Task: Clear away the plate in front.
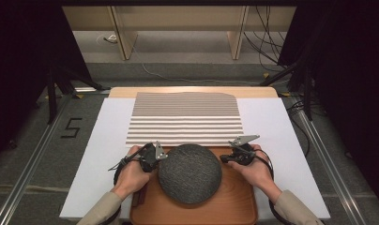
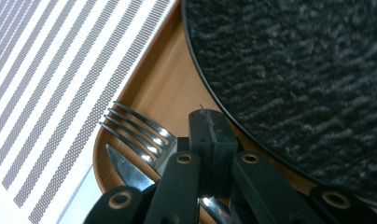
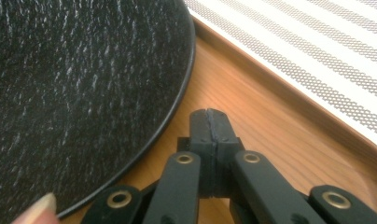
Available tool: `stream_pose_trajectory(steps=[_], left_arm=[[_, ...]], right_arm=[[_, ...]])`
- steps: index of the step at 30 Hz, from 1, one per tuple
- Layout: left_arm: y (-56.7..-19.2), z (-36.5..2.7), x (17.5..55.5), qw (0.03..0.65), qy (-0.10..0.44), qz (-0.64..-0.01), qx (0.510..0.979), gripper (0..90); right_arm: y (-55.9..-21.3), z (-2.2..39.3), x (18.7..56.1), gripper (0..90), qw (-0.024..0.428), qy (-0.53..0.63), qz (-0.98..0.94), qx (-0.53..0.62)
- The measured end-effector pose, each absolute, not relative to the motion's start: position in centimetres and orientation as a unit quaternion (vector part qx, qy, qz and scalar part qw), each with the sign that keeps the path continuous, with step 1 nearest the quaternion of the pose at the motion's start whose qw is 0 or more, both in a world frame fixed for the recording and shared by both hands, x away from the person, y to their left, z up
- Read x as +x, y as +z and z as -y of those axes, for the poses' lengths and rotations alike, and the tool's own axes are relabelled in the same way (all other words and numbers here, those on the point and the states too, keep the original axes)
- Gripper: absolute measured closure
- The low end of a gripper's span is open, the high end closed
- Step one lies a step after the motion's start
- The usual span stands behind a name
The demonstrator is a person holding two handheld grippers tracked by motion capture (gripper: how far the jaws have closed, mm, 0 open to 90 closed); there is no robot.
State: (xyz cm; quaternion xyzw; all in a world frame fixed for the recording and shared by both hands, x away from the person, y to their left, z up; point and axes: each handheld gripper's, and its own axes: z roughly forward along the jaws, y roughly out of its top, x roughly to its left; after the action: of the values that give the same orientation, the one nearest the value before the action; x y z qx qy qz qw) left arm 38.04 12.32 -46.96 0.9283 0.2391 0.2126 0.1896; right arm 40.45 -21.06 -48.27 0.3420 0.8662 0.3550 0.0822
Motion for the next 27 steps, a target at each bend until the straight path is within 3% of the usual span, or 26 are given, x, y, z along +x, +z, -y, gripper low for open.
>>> stream_pose_trajectory(steps=[27], left_arm=[[-47.23, -12.15, 37.74, 0.182, 0.202, -0.203, 0.941, 90.0]], right_arm=[[-48.26, 20.46, 40.37, 90.0, 0.082, 0.342, -0.879, 0.323]])
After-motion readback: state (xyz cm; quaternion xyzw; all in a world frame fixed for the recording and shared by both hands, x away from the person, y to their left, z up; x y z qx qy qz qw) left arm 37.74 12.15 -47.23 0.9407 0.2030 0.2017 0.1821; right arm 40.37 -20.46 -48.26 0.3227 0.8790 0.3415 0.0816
